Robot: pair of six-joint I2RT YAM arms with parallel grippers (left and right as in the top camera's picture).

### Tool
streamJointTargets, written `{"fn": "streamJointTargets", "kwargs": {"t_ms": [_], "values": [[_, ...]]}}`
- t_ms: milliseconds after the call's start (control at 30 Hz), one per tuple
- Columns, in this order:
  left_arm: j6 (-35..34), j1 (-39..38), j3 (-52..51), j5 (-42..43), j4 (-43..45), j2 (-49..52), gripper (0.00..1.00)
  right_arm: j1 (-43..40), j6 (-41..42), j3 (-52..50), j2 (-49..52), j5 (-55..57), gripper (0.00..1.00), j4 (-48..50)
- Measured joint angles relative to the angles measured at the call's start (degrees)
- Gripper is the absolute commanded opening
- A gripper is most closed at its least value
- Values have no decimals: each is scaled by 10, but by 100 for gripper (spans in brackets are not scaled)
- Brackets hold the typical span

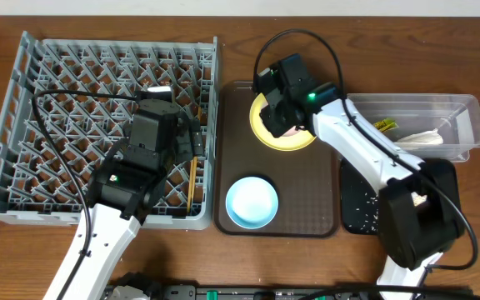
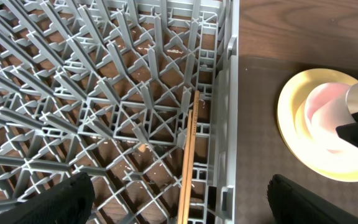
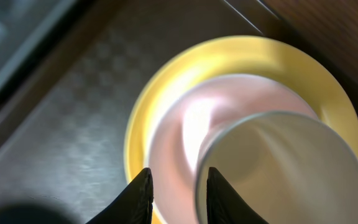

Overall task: Sort waste into correct bins and load items into the dishwasher
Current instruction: 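Move the right gripper to the white cup and grasp it off the plate, then hand the white cup from the right gripper to the left gripper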

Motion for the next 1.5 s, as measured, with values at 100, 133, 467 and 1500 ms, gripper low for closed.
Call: {"fn": "streamJointTargets", "kwargs": {"t_ms": [100, 133, 467, 1500], "values": [[0, 0, 0, 0, 0, 0, 92, 1, 0, 0, 7, 17, 19, 0], [0, 0, 0, 0, 0, 0, 92, 1, -2, 0, 8, 23, 11, 0], [0, 0, 0, 0, 0, 0, 92, 3, 4, 3, -7, 37, 1, 9], [-7, 1, 3, 535, 279, -36, 99, -309, -134, 48, -308, -698, 1, -231]]}}
